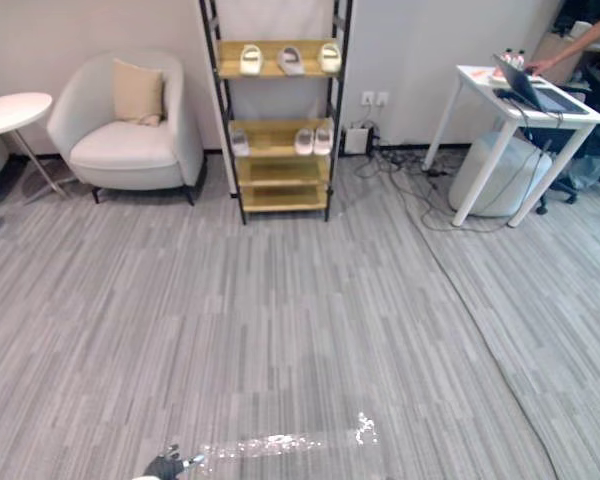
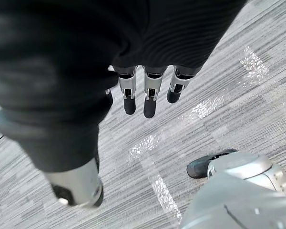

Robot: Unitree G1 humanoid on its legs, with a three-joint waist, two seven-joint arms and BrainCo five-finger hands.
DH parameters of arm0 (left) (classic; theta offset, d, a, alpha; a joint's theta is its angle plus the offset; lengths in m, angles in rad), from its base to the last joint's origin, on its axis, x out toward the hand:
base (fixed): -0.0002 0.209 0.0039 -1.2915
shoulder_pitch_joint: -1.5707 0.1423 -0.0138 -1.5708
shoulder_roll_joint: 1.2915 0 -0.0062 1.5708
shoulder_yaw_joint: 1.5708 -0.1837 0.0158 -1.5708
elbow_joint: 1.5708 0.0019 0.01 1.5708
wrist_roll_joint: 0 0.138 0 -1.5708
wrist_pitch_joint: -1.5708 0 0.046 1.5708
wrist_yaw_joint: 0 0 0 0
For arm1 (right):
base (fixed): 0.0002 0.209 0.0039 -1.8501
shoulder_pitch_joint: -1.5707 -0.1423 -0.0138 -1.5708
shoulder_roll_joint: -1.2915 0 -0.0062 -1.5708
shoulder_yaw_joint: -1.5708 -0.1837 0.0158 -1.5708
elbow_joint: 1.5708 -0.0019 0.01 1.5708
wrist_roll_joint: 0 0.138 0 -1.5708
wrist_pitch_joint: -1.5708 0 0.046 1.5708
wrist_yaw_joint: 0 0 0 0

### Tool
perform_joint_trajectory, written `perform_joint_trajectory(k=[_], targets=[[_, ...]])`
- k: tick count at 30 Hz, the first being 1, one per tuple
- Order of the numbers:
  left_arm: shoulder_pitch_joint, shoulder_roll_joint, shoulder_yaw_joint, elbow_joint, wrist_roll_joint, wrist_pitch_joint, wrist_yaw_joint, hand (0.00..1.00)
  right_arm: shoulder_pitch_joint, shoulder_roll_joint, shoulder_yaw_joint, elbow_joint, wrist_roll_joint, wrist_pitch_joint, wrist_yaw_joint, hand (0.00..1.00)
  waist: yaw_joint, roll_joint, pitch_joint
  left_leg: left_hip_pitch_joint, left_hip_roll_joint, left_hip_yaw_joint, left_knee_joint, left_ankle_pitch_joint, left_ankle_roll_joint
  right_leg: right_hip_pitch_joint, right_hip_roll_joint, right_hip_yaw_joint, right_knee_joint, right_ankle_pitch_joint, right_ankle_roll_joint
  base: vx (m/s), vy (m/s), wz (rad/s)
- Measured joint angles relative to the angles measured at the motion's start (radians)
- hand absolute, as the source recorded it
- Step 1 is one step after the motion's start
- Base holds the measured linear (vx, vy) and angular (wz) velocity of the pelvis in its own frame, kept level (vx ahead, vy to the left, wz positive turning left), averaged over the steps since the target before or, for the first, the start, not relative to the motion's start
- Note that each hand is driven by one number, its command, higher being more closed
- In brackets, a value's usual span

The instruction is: Organize the slippers on the shoe rack

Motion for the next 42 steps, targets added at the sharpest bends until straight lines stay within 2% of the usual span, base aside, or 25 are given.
perform_joint_trajectory(k=[29, 32, 33, 35, 36, 38, 40, 41, 42], targets=[[-0.024, 0.018, -0.118, 0.000, 0.038, 0.000, -0.024, 0.00, -0.003, 0.003, 0.125, -0.002, 0.006, 0.001, 0.016, 0.00, -0.001, -0.007, 0.006, -0.003, 0.000, -0.007, -0.001, 0.000, 0.000, 0.015, 0.000, -0.010, -0.033, 0.012, 0.000, 0.00, 0.000, 0.00], [-0.031, 0.017, -0.126, 0.000, 0.037, 0.000, -0.024, 0.00, -0.009, 0.003, 0.129, -0.002, 0.012, 0.001, 0.016, 0.00, -0.003, -0.007, 0.013, -0.004, 0.002, -0.007, -0.001, -0.001, -0.002, 0.013, 0.001, -0.011, -0.028, 0.010, 0.000, 0.00, 0.000, 0.00], [-0.040, 0.014, -0.126, -0.001, 0.037, 0.000, -0.023, 0.00, -0.013, 0.003, 0.129, -0.004, 0.016, -0.001, 0.016, 0.00, -0.005, -0.005, 0.027, -0.007, 0.003, -0.007, 0.008, -0.007, -0.011, 0.004, 0.002, -0.011, 0.003, -0.009, -0.001, -0.02, -0.014, 0.03], [-0.057, 0.010, -0.125, -0.002, 0.037, 0.000, -0.023, 0.00, -0.018, 0.004, 0.130, -0.004, 0.024, -0.002, 0.016, 0.00, -0.008, -0.006, 0.038, -0.038, 0.004, -0.007, 0.064, -0.035, -0.032, -0.034, 0.001, -0.013, 0.079, -0.050, -0.004, -0.04, -0.029, 0.05], [-0.065, 0.003, -0.111, -0.007, 0.036, 0.001, -0.023, 0.00, -0.019, 0.004, 0.137, -0.007, 0.043, -0.002, 0.016, 0.00, -0.007, -0.007, 0.057, -0.060, 0.008, -0.005, 0.135, -0.069, -0.050, -0.057, 0.000, -0.009, 0.152, -0.094, -0.010, -0.03, -0.054, 0.03], [-0.055, -0.009, -0.078, -0.029, 0.036, 0.002, -0.023, 0.00, -0.012, 0.017, 0.159, -0.030, 0.044, -0.002, 0.014, 0.00, -0.006, -0.034, 0.068, -0.112, 0.008, 0.046, 0.285, -0.088, -0.072, -0.083, -0.018, -0.003, 0.219, -0.153, -0.022, -0.02, -0.051, 0.08], [-0.059, -0.033, -0.044, -0.084, 0.036, 0.000, -0.023, 0.00, -0.002, 0.029, 0.167, -0.062, 0.048, -0.006, 0.008, 0.00, -0.002, -0.052, 0.078, -0.220, 0.031, 0.113, 0.536, -0.087, -0.071, -0.083, -0.027, 0.000, 0.273, -0.191, -0.036, -0.01, -0.111, 0.01], [-0.058, -0.038, -0.039, -0.090, 0.035, -0.001, -0.023, 0.00, -0.001, 0.033, 0.167, -0.073, 0.050, -0.006, 0.006, 0.00, 0.000, -0.049, 0.083, -0.240, 0.039, 0.124, 0.580, -0.085, -0.069, -0.078, -0.027, 0.001, 0.282, -0.198, -0.039, 0.04, -0.105, -0.08], [-0.055, -0.047, -0.031, -0.094, 0.034, -0.002, -0.021, 0.00, 0.007, 0.024, 0.173, -0.092, 0.055, -0.007, 0.001, 0.00, 0.001, -0.035, 0.084, -0.286, 0.063, 0.157, 0.668, -0.113, -0.045, -0.071, -0.023, 0.005, 0.289, -0.213, -0.044, 0.07, -0.042, -0.10]])
